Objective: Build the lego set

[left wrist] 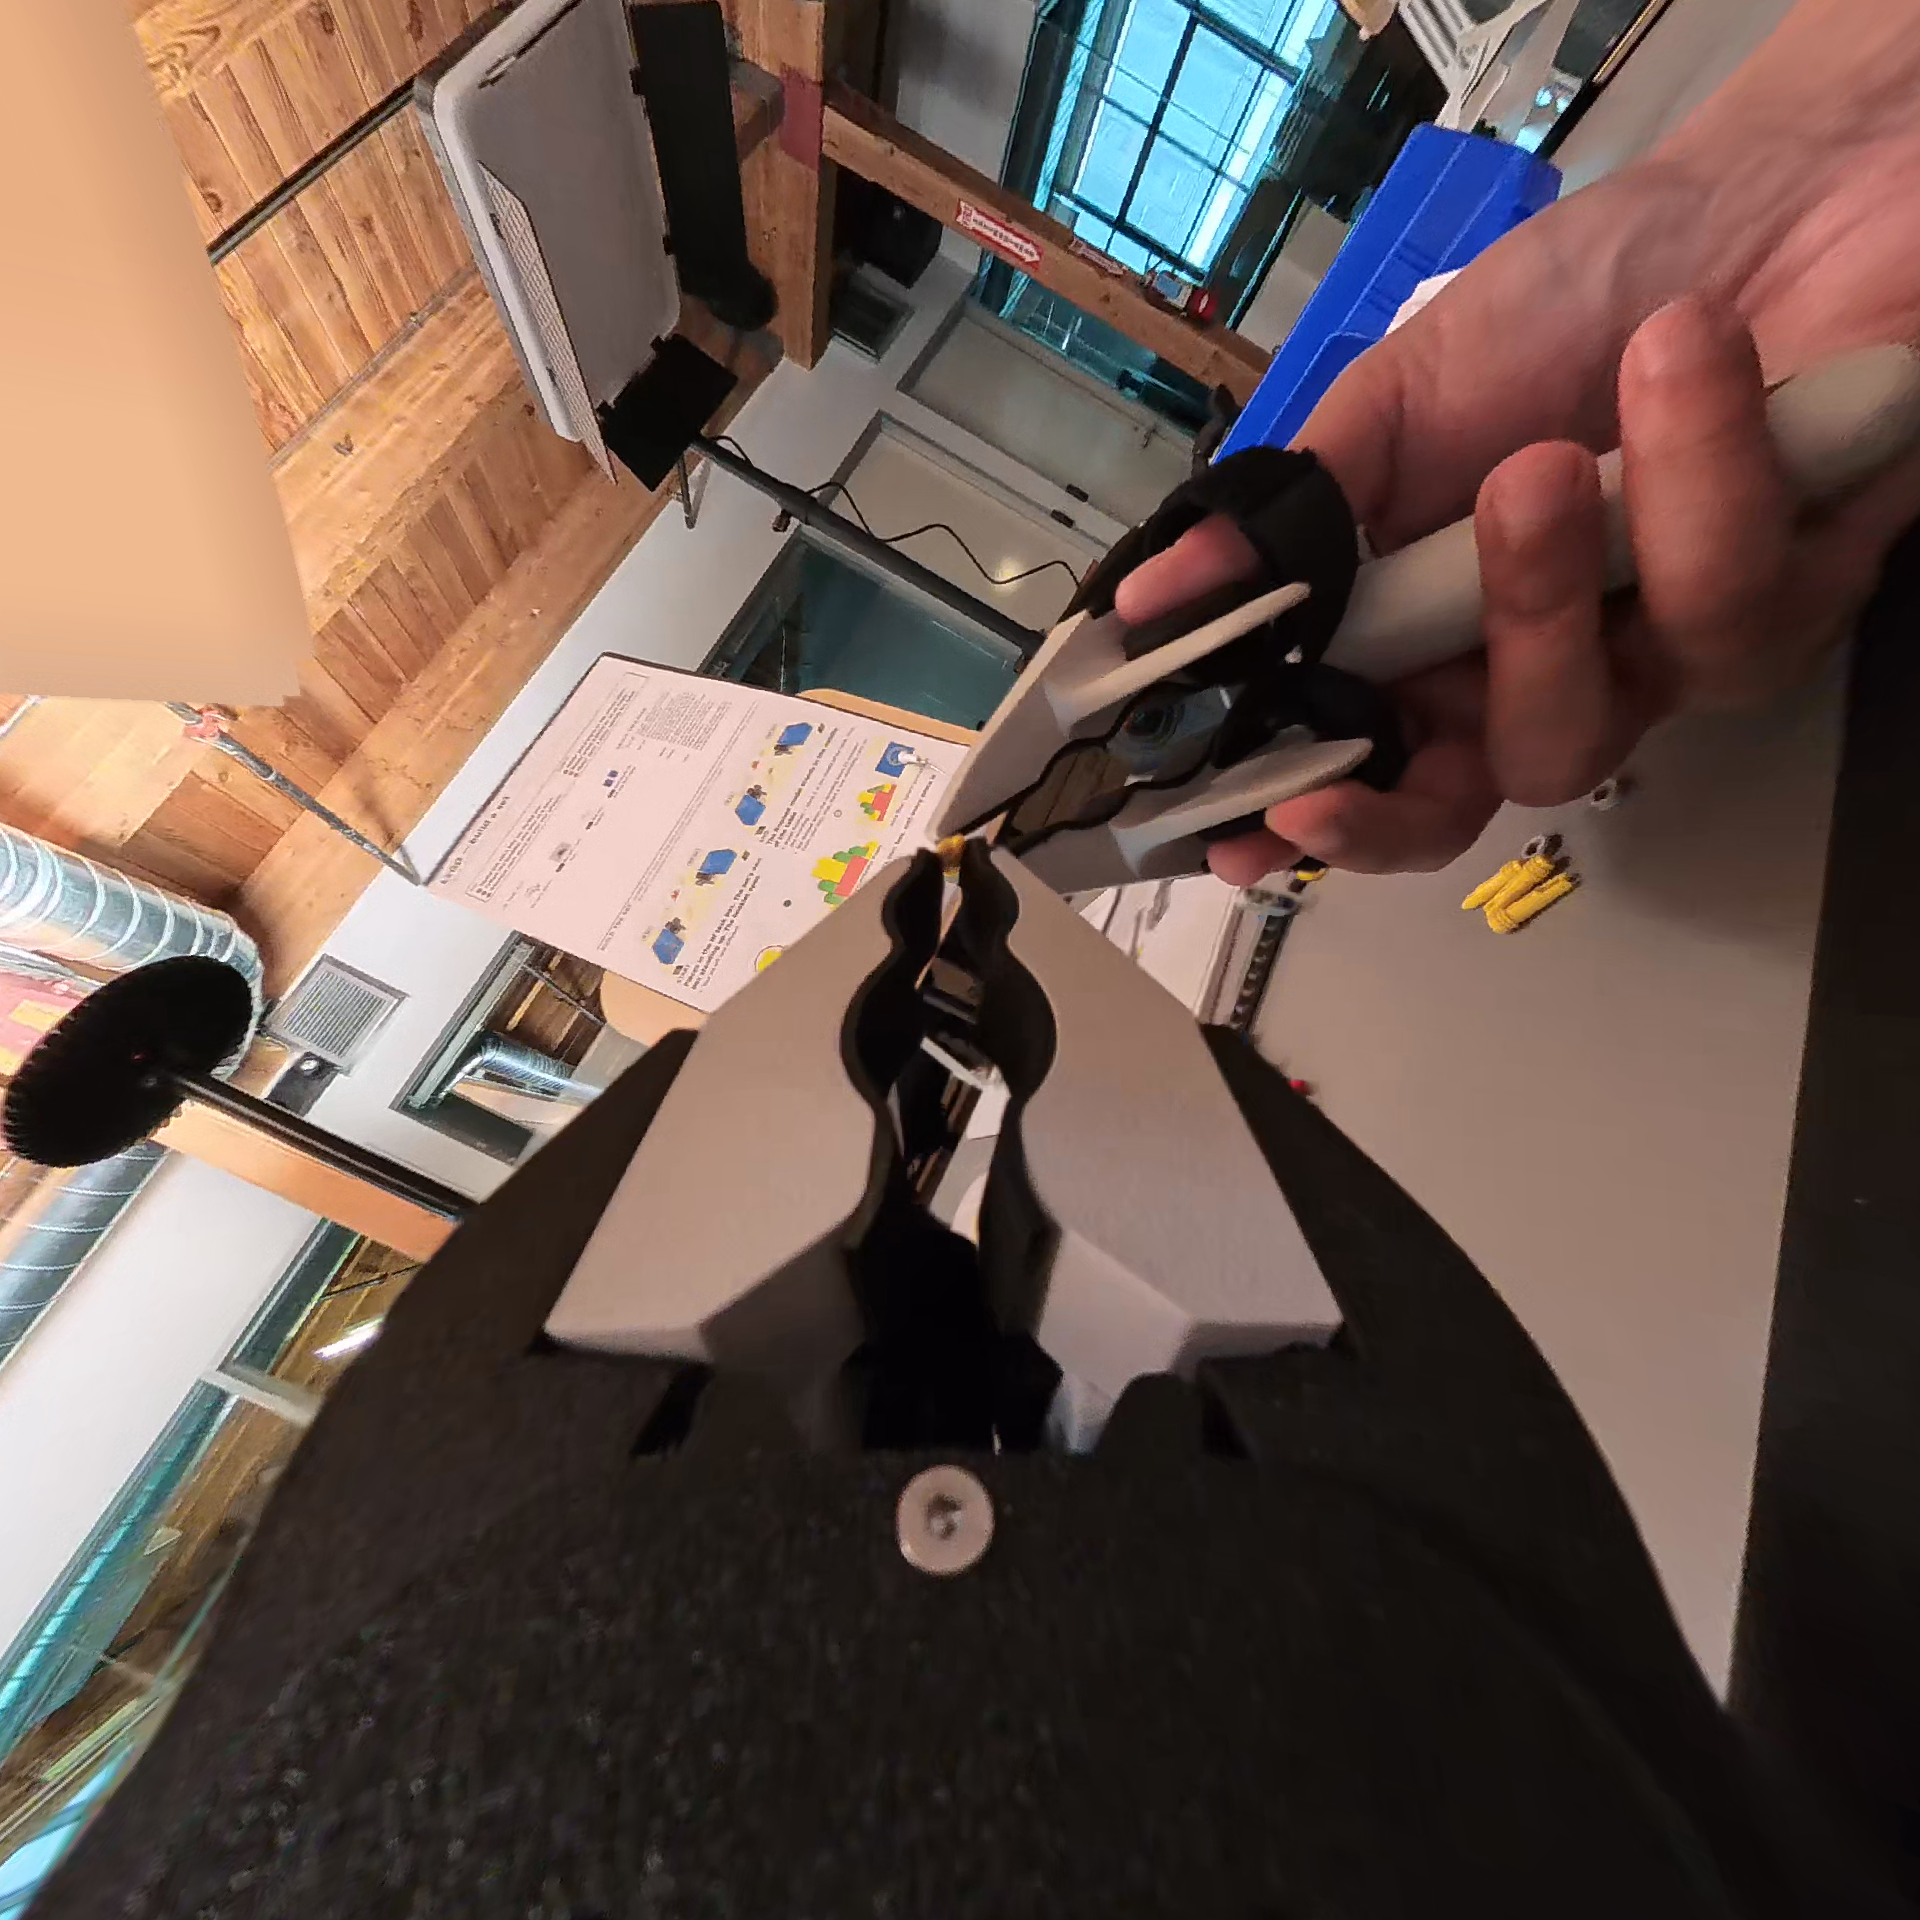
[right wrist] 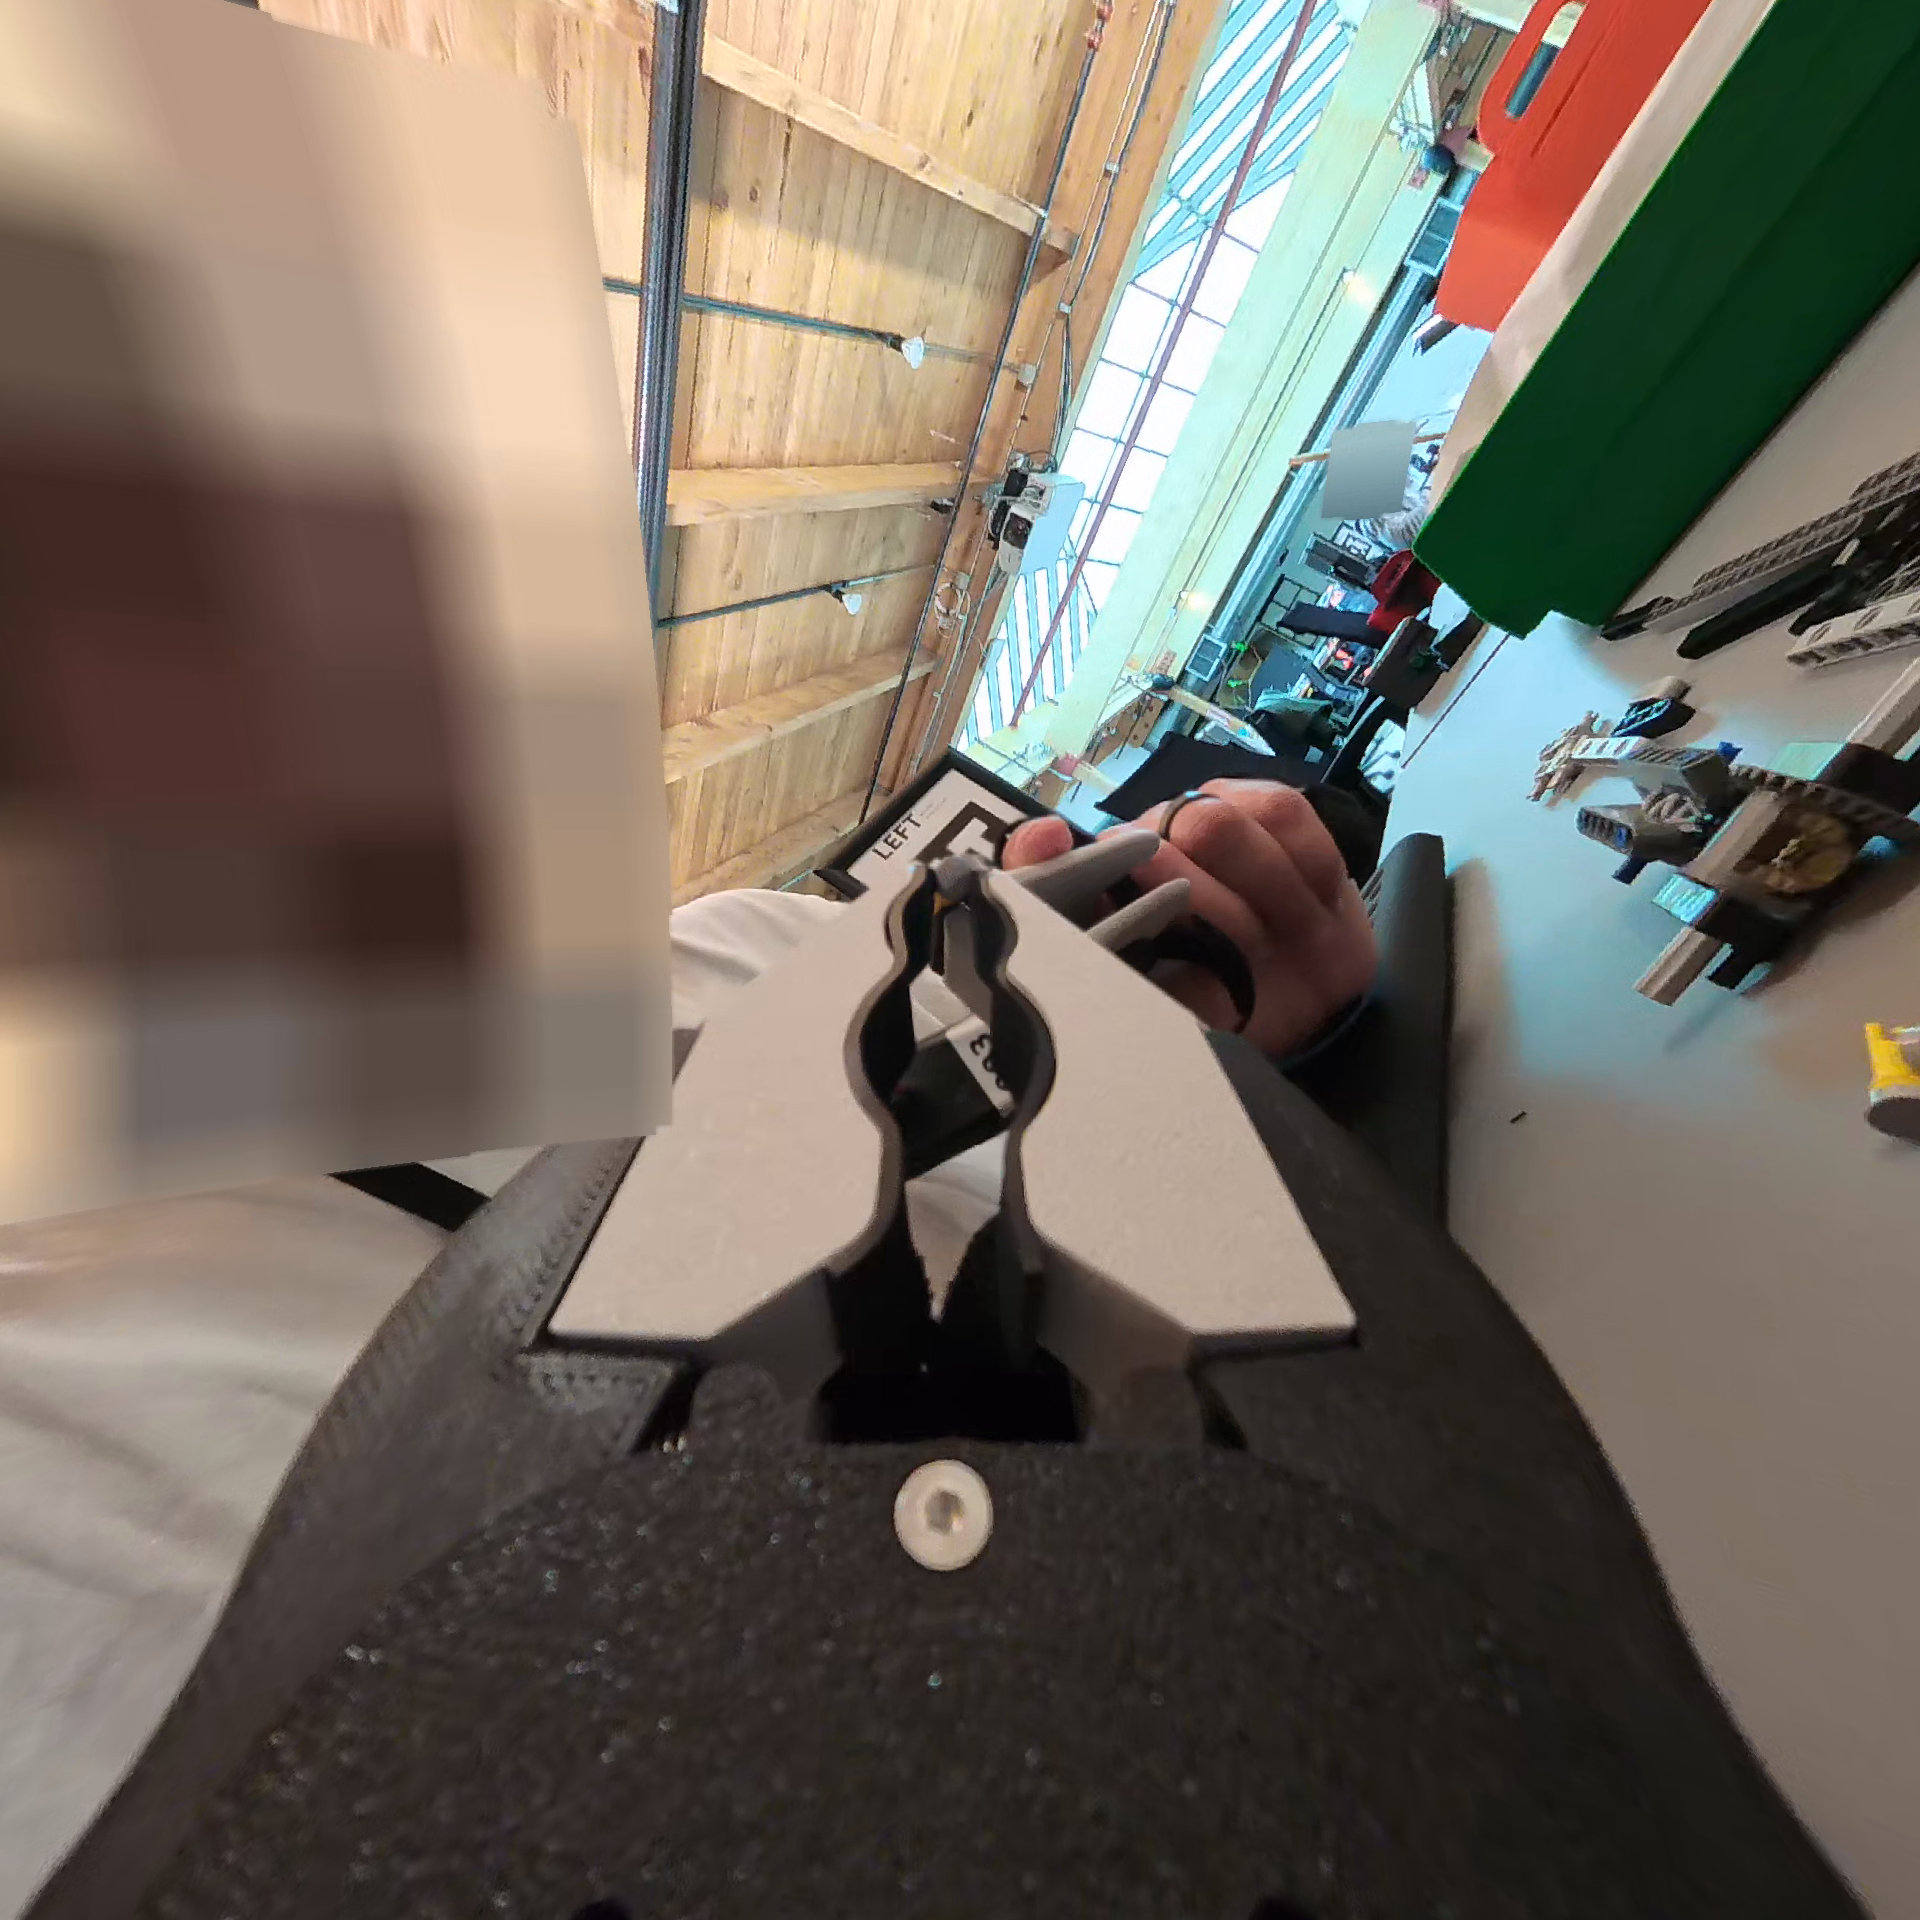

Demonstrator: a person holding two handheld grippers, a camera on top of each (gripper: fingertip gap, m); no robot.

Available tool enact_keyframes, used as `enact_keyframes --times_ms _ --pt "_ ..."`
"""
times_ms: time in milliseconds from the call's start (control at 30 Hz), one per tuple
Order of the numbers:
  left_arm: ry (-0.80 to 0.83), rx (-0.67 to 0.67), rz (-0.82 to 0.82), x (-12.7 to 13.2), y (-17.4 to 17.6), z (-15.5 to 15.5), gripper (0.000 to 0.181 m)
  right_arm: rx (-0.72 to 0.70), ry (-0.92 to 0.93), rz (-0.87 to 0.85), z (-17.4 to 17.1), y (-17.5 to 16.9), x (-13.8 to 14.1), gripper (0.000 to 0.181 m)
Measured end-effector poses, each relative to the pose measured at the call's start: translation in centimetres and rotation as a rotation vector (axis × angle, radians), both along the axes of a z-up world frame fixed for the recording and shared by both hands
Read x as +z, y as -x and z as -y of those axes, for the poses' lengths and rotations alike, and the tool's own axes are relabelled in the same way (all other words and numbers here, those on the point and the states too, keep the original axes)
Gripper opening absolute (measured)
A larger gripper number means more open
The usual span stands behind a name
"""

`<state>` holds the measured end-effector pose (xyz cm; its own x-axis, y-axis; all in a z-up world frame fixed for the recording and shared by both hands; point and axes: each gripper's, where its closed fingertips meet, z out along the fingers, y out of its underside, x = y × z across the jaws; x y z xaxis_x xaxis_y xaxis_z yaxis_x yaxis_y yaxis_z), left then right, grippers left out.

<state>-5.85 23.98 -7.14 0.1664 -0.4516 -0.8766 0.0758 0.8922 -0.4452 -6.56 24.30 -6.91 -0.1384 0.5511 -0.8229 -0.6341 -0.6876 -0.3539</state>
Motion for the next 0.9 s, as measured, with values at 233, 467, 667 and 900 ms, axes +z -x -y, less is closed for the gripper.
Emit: enact_keyframes --times_ms 233,467,667,900 --pt "0.207 -0.167 -0.098 -0.5 0.4 0.5 0.003 0.054 -0.015 0.106 0.6 0.4 -0.5 0.006" --pt "0.297 -0.208 -0.188 -1.5 0.2 0.5 0.003 -0.028 -0.061 0.302 0.5 0.3 -1.5 0.006" --pt "0.409 -0.319 -0.318 -2.9 0.4 0.9 0.004 -0.02 -0.068 0.452 0.8 0.4 -2.9 0.005" --pt "0.436 -0.387 -0.437 -4.3 0.7 1.5 0.004 -0.001 -0.082 0.592 1.4 0.7 -4.3 0.005"
